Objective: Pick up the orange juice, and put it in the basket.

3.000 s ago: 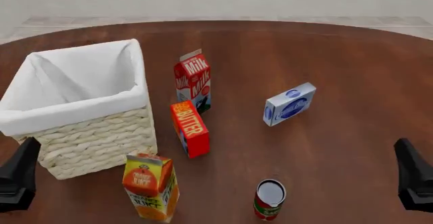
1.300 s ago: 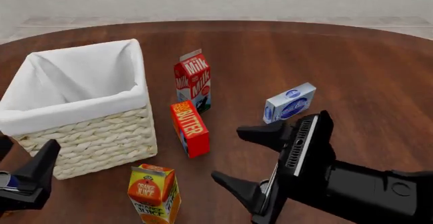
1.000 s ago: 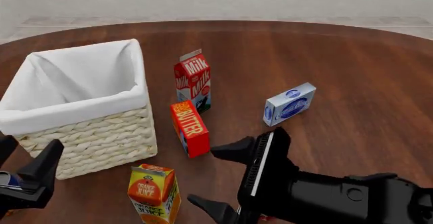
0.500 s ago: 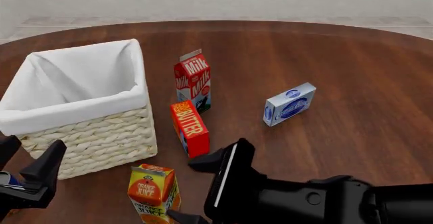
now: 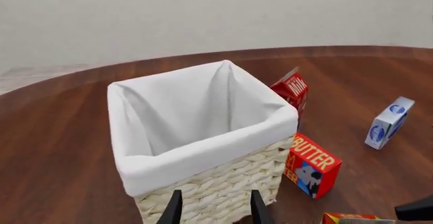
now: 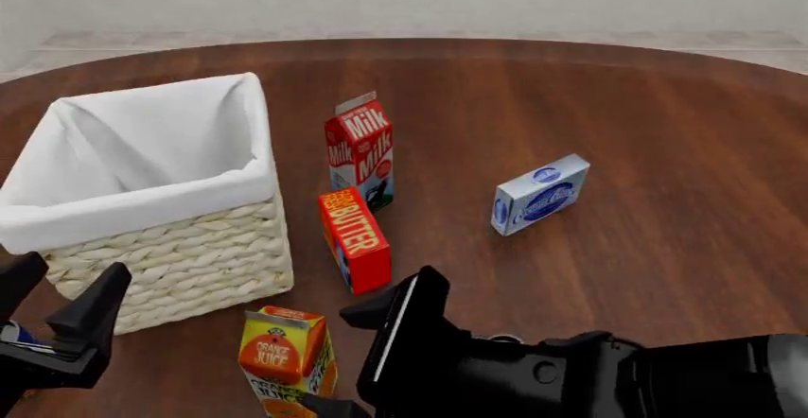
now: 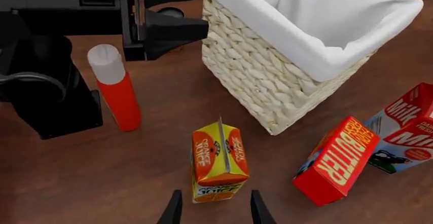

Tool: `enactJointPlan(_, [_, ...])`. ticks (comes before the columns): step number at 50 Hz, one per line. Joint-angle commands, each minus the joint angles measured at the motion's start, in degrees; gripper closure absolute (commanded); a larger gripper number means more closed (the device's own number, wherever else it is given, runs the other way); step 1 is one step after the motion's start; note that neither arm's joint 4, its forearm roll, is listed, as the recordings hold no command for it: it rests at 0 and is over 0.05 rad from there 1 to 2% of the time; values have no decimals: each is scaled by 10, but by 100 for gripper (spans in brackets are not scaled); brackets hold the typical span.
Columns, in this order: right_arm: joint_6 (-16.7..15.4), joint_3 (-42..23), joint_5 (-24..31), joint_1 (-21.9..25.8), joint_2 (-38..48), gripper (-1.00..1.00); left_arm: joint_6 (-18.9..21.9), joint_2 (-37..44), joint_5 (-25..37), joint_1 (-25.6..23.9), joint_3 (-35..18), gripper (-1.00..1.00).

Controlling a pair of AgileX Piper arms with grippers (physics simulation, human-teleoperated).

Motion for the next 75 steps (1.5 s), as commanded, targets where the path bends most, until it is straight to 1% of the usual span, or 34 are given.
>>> enactJointPlan(1, [3, -7, -23, -12, 33, -100, 1, 8, -3, -6, 0, -100])
enactJointPlan(10, [5, -11, -28, -15, 44, -100, -1, 13, -6, -8, 0, -100])
enactJointPlan(19, [14, -12, -37, 0, 65, -100, -1, 22, -12, -10, 0, -100])
enactJointPlan(26, [10, -20, -31, 2, 69, -100, 0, 24, -13, -12, 0, -100])
enactJointPlan(37, [5, -24, -44, -9, 86, -100, -3, 28, -15, -16, 0, -100])
enactJointPlan(42, [2, -29, -41, -11, 88, -100, -3, 34, -20, -16, 0, -100])
enactJointPlan(69, [-8, -47, -39, -7, 114, -100, -3, 38, -20, -19, 0, -100])
enactJointPlan(75, [-10, -56, -41, -15, 125, -100, -4, 37, -19, -20, 0, -100])
